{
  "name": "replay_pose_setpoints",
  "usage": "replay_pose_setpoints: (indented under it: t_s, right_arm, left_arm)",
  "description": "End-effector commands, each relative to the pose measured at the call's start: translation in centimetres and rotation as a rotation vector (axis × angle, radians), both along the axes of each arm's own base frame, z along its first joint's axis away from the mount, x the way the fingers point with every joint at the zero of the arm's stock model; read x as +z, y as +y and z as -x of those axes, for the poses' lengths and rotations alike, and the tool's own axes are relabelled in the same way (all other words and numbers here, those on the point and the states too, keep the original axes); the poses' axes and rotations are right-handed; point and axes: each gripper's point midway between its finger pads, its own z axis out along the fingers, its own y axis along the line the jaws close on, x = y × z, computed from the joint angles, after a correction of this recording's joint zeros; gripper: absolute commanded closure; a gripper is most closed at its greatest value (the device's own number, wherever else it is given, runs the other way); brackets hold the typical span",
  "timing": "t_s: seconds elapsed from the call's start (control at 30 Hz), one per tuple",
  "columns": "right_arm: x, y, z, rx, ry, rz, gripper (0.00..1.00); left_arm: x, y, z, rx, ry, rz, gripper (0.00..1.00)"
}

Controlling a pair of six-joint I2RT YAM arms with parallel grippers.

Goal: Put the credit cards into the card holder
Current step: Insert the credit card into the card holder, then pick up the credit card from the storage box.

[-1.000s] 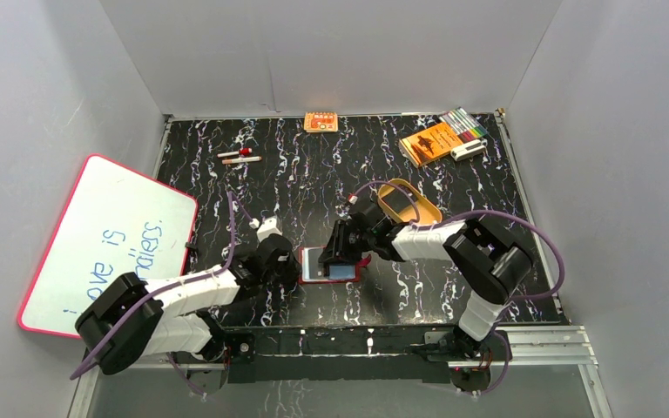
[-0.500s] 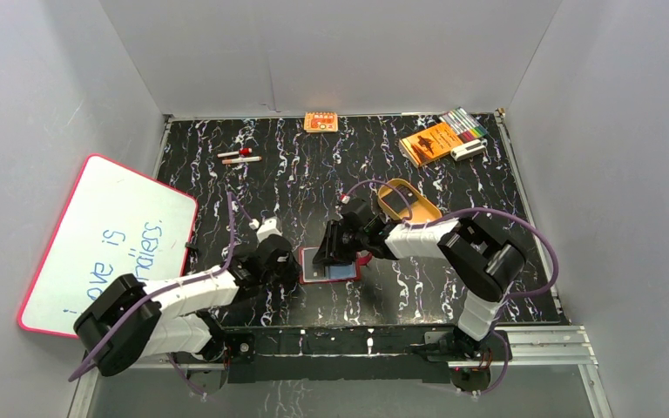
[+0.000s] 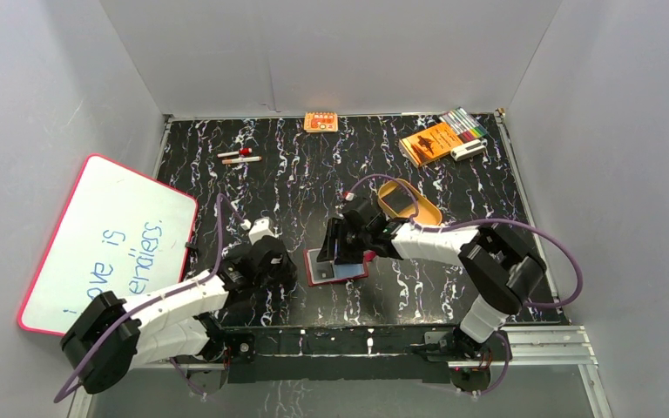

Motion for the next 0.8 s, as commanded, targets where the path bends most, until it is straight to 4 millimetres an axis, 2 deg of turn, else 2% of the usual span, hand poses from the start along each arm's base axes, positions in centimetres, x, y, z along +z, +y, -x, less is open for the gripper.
replay_pose_setpoints:
  t_s: [0.0, 0.13, 0.23, 0.47, 0.57, 0.63, 0.77]
  right_arm:
    - [3.9, 0.6, -1.1, -0.002, -0.092, -0.043, 0.35]
    - [5.0, 0.2, -1.4, -0.006, -0.133, -0.035, 0.35]
    - [6.1, -1.4, -1.9, -0.038, -0.191, 0.007, 0.37]
    - [7.5, -8.5, -3.6, -0.142, -0.371, 0.145, 0.42]
    - [7.2, -11.6, -4.2, -0.199, -0.369, 0.164, 0.42]
    - [7.4, -13.7, -5.4, -0.263, -0.355, 0.140, 0.42]
    - [9.8, -17.4, -9.4, -0.440, -0.402, 0.041, 0.42]
  left_arm:
    - [2.7, 0.2, -1.1, 0.019, -0.068, 0.000, 0.71]
    - [3.8, -0.3, -1.3, 0.009, -0.087, 0.024, 0.68]
    - [4.7, -1.0, -1.4, -0.020, -0.099, 0.052, 0.65]
    - [7.4, -3.7, -1.4, -0.127, -0.145, 0.155, 0.58]
    - [7.7, -4.5, -1.5, -0.155, -0.150, 0.180, 0.57]
    - [7.5, -4.7, -1.6, -0.156, -0.142, 0.184, 0.57]
    - [7.0, -4.6, -1.3, -0.145, -0.125, 0.186, 0.56]
